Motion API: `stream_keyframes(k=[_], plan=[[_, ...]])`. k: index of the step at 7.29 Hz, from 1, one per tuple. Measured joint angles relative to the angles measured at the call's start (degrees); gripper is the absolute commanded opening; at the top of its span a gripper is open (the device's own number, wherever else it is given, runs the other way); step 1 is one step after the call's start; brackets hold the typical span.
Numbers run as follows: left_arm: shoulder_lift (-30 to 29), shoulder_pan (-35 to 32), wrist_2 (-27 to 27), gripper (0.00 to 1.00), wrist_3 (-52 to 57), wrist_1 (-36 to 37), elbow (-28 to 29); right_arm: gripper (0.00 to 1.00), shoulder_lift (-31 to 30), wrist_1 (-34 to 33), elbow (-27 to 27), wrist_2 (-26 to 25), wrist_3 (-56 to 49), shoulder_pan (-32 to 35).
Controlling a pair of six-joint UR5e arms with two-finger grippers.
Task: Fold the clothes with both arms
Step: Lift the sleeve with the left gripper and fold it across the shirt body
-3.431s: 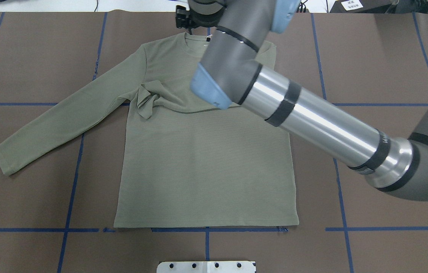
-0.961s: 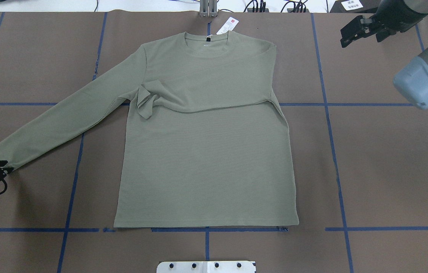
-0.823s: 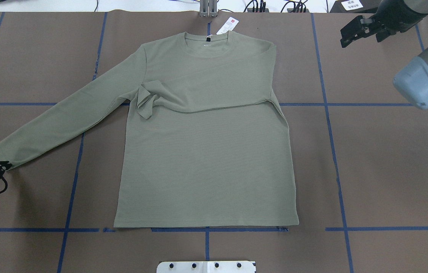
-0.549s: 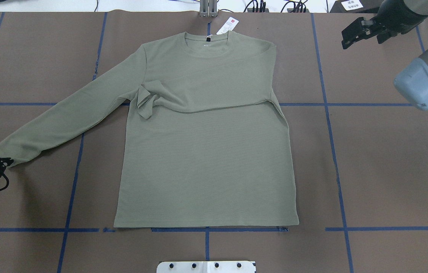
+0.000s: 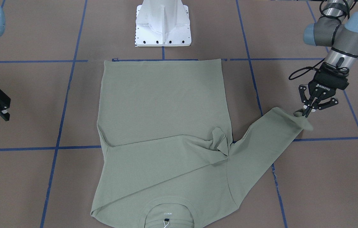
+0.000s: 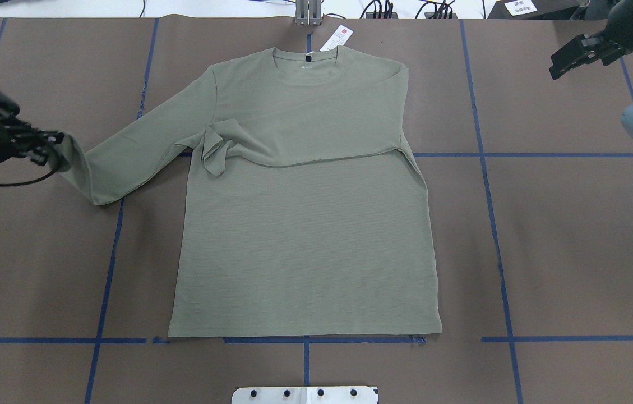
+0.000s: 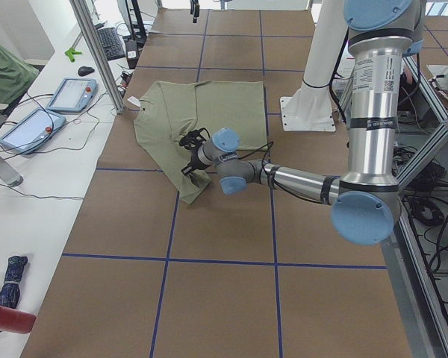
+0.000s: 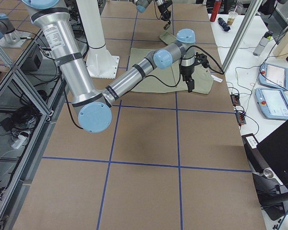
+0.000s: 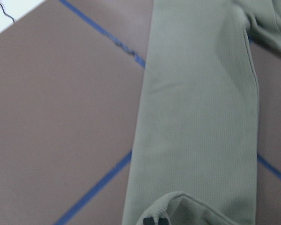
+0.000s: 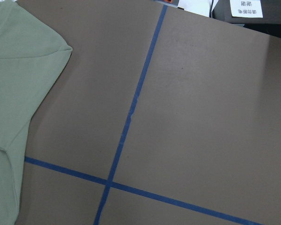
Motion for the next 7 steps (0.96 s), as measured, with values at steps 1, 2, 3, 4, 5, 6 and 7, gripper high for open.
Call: stream_keyframes(k=[1,2,3,4,5,6,7], plan=[[-8.4,-0.2,0.0,0.0,-5.9,7.7,0.2,1.0,-0.8,0.0,0.0,0.0,-1.5,0.8],[-17.7,0.3,0.1,0.0,-11.8,17.5,0.7,1.0,-1.2,0.2,-0.1,0.1,-2.2,1.1],[-25.8,1.4,0.2,0.0,-15.9,25.8,1.8,1.0,-1.4,0.2,-0.1,0.0,-2.4,1.2],[-33.1,3.1,0.3,0.0,-19.8,30.8,4.9,1.0,-1.5,0.2,-0.1,0.0,-2.4,1.2],[-40.9,5.7,1.1,0.0,-24.4,32.7,10.9,1.0,-1.5,0.3,-0.1,-0.1,-2.4,1.2],[-47.1,9.3,3.6,0.0,-27.8,32.6,16.6,1.0,-1.5,0.3,-0.1,-0.1,-2.3,1.2],[-50.1,13.4,7.5,0.0,-29.3,29.8,20.5,1.0,-1.5,0.3,-0.1,-0.2,-2.2,1.2]])
